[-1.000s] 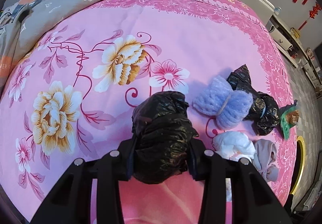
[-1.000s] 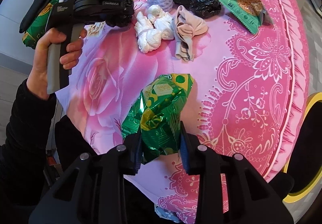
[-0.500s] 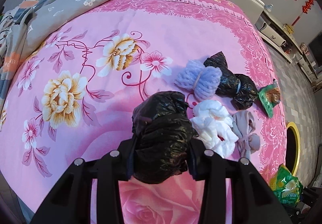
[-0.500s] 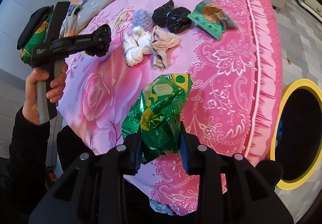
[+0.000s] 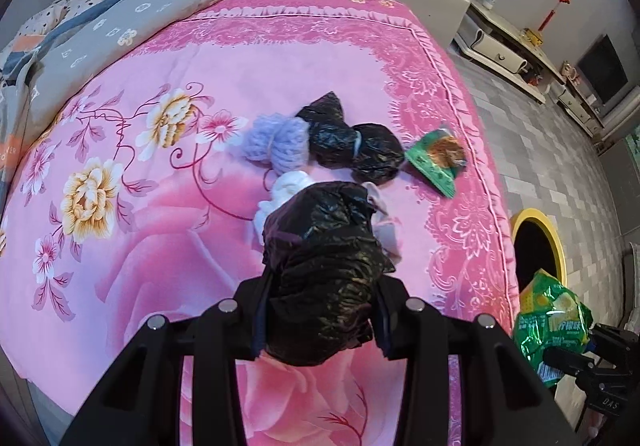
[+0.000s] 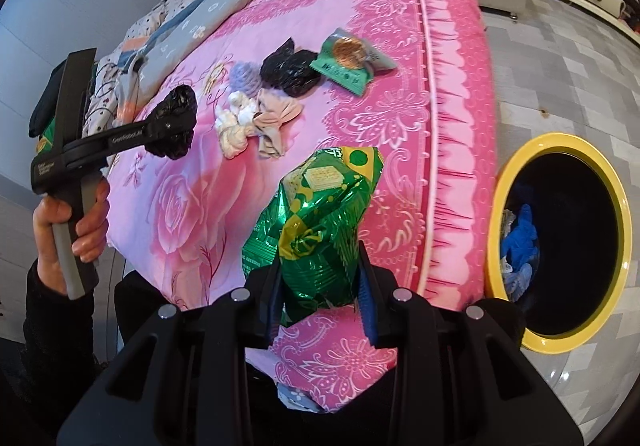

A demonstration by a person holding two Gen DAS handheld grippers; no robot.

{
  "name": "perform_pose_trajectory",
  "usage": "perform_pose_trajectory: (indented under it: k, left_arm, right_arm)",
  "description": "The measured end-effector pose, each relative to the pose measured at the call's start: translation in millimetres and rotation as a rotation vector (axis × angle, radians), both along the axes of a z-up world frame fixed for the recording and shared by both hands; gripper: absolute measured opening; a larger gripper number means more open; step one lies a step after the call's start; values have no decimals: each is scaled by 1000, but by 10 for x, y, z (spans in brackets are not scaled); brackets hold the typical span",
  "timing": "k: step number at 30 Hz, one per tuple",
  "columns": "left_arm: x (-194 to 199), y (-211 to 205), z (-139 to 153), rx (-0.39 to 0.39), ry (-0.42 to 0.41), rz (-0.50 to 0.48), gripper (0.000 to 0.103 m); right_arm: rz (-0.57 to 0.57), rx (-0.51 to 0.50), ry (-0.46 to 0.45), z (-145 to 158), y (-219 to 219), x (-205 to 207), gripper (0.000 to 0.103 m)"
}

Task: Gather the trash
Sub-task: 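Lift the black bag and green snack bag and carry both over the yellow bin, then open both tools to drop the black bag and snack bag into the bin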

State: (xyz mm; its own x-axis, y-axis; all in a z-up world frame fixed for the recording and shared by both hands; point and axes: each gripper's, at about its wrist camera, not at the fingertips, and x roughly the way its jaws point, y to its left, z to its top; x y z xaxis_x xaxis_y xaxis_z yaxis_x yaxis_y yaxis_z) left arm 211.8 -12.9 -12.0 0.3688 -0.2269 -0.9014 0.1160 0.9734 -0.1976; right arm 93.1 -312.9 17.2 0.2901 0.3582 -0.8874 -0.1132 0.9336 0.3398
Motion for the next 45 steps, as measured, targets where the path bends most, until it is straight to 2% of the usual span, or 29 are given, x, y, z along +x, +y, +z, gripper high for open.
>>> perform_pose_trajectory:
  k: [9, 23, 35, 45]
  left_arm:
    - [-188, -632, 149, -50, 3, -103, 38]
    - [-311, -1669, 249, -85, 12, -256, 38]
    - [-390, -2507, 155, -102, 41, -374, 38]
    - [-462, -3039, -25, -89, 45, -433, 38]
  right_arm:
    - [-99, -6, -35, 131, -473, -97, 31]
    - [-285, -19, -64, 209, -1422, -229, 31]
    - [-419, -59, -72, 178, -2117, -313, 31]
    - [-526, -70, -36, -63, -2592, -212, 32]
